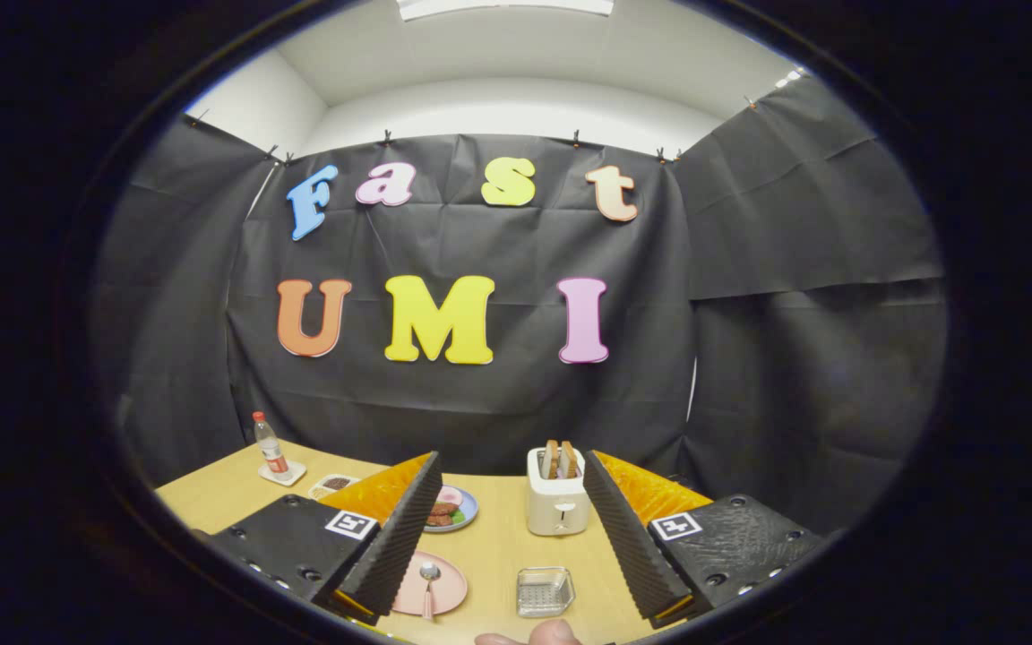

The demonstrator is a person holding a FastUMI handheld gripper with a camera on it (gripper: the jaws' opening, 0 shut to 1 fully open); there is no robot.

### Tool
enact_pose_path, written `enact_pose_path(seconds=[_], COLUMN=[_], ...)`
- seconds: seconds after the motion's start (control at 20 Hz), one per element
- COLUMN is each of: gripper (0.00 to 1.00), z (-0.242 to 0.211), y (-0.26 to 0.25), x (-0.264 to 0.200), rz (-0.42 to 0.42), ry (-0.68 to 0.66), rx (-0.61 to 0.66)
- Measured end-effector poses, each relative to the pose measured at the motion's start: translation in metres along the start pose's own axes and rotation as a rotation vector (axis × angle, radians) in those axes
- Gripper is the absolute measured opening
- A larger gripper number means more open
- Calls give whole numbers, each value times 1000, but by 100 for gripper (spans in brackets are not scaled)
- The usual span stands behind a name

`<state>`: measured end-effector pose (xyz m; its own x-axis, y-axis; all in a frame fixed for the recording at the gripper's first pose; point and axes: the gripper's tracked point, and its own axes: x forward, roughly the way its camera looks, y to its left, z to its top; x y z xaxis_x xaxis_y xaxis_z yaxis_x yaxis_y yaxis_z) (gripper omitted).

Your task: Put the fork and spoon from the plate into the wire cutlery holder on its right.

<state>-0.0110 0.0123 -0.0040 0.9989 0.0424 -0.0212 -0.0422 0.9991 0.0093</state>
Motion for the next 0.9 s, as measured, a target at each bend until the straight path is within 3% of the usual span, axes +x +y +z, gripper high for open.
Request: enact_pose_path(seconds=[0.5,0.9], gripper=[95,96], z=[-50,-187], y=[30,83], x=[8,23], rz=[77,216], ry=[145,483], rx=[-50,-106])
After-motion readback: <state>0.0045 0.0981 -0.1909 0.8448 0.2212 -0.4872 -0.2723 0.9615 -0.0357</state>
